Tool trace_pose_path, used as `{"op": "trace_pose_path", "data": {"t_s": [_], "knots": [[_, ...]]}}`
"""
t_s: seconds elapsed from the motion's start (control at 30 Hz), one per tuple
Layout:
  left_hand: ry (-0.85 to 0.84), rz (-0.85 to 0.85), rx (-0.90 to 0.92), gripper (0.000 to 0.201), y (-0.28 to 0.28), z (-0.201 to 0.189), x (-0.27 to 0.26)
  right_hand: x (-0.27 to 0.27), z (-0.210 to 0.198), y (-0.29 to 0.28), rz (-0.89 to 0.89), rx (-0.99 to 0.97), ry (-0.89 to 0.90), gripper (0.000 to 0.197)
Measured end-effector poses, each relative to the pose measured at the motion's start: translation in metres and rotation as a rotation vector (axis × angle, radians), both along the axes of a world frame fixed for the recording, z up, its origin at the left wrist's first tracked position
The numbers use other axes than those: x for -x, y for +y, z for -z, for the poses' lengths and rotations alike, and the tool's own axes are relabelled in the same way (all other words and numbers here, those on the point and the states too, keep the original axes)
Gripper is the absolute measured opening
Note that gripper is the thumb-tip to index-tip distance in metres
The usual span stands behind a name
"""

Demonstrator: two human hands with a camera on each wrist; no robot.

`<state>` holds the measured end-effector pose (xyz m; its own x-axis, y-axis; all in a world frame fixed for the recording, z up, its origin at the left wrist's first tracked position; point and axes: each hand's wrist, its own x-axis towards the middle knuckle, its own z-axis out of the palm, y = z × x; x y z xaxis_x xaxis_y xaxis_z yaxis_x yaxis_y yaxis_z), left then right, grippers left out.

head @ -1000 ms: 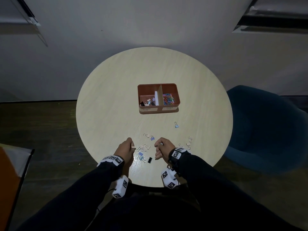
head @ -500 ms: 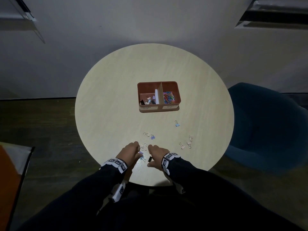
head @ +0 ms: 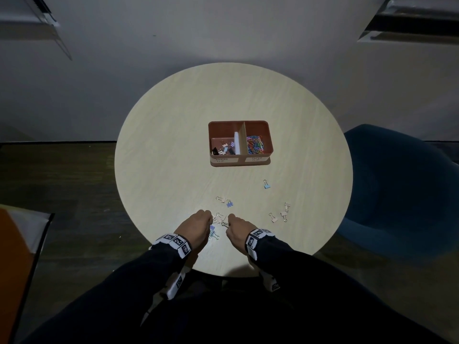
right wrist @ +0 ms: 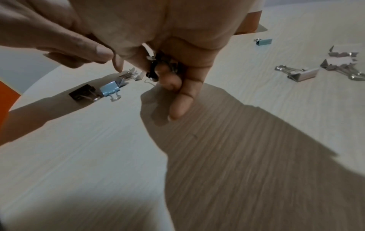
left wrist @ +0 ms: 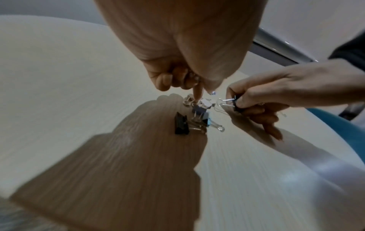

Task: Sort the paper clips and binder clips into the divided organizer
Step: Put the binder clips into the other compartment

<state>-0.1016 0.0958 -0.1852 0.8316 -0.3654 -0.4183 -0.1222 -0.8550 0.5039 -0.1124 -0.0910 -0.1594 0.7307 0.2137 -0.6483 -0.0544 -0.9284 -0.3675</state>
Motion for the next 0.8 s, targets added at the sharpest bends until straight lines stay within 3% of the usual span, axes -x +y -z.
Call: {"op": "trace_pose_path", "data": {"t_s": [0.2,0.6,0.8], "knots": [[0.003,0.194,-0.213,0.044,-0.013,0.001,0.001,-0.005,0.001,0.0,0.035,0.006,0.056,0.006],[0.051,0.173,-0.189,0.027,-0.015,0.004,-0.001,-0.009,0.0,0.0,0.108,-0.009,0.093,0.009],[0.053,0.149,-0.224,0.005,-0.015,0.003,-0.005,-0.016,-0.004,0.0,0.181,-0.05,0.083,0.019]]}}
